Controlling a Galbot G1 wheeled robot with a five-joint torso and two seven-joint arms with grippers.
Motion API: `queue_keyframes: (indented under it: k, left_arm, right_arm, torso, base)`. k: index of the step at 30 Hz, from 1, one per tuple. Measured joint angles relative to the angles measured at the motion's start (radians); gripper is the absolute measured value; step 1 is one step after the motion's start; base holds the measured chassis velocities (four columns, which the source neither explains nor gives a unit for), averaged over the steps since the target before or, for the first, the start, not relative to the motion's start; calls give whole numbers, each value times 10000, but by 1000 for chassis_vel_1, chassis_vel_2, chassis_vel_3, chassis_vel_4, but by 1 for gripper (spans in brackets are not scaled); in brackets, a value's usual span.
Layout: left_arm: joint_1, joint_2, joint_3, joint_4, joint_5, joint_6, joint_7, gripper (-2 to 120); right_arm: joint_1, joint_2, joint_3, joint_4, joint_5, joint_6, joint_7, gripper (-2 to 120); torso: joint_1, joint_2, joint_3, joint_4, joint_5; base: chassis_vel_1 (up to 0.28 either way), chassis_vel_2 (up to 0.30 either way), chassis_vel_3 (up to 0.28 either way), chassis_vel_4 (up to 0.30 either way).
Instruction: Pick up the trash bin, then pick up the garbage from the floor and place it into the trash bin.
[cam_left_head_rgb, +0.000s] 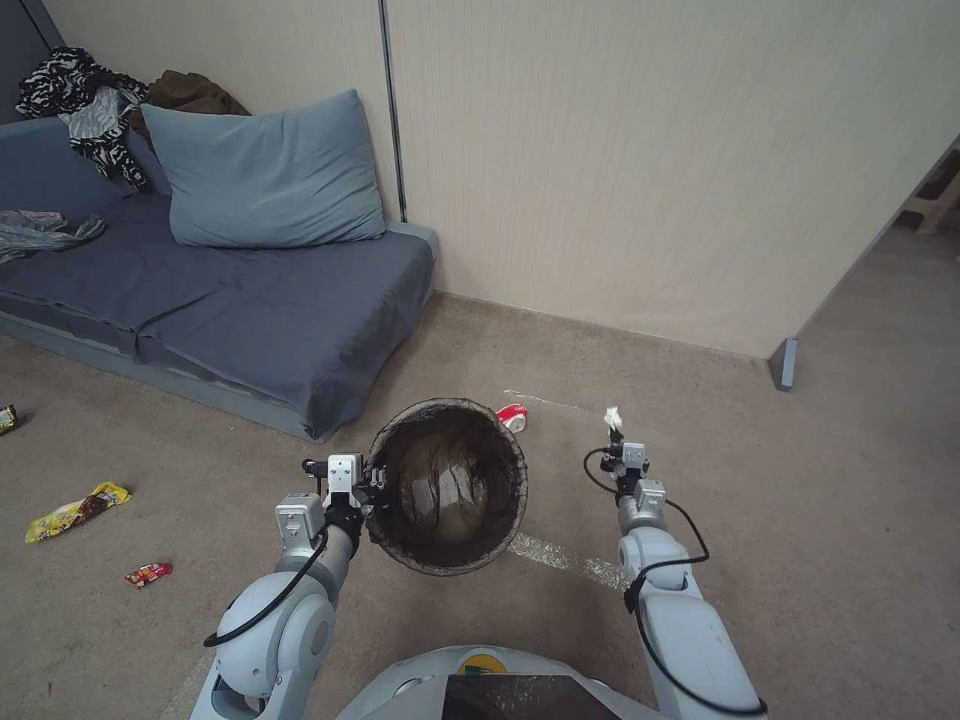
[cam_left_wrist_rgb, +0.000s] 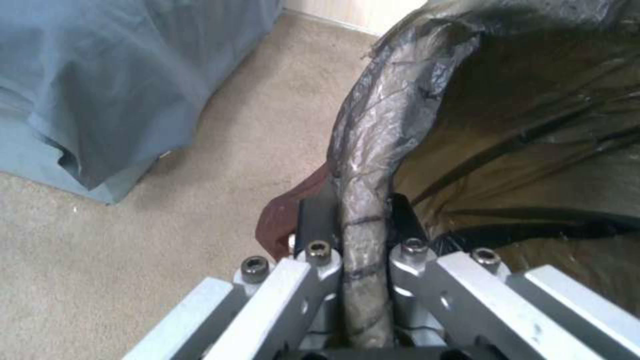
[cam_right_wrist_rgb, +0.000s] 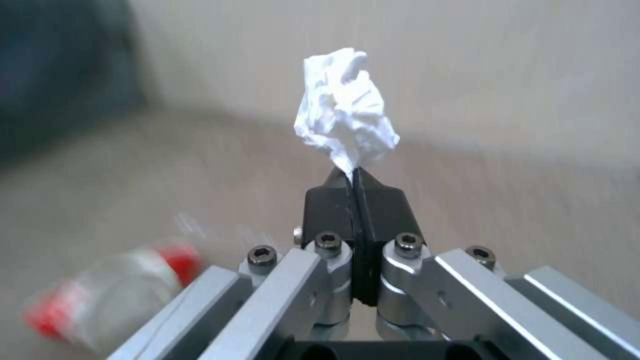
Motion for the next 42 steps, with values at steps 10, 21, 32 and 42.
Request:
queue_keyframes:
  k: [10,21,32,42]
  left_arm:
    - [-75,81,145,221,6,0,-14,2]
    - [-178,259,505,424,1,26,-12,2]
    - [-132,145,814,406,251,27,-14,2]
    - [-142,113,864,372,298,19,-15,2]
  right_arm:
    - [-2288,241,-514,6061,543,2569,-2343,0]
    - [-3192,-1113,-2226,8520,1769,2994,-5920,0]
    - [-3478,-1500,-4246,7976,842,2859,-5580,0]
    - [-3548,-1379,-4466,7385,535,2949,-5427,0]
  torso:
    - [0,0,-1,4,-2]
    - [0,0,-1,3,-1]
    - [-1,0,-1,2,-1]
    - [0,0,-1,2,-1]
  base:
    - [0,0,0,0]
    - [0,0,0,0]
    - [0,0,0,0]
    - [0,0,0,0]
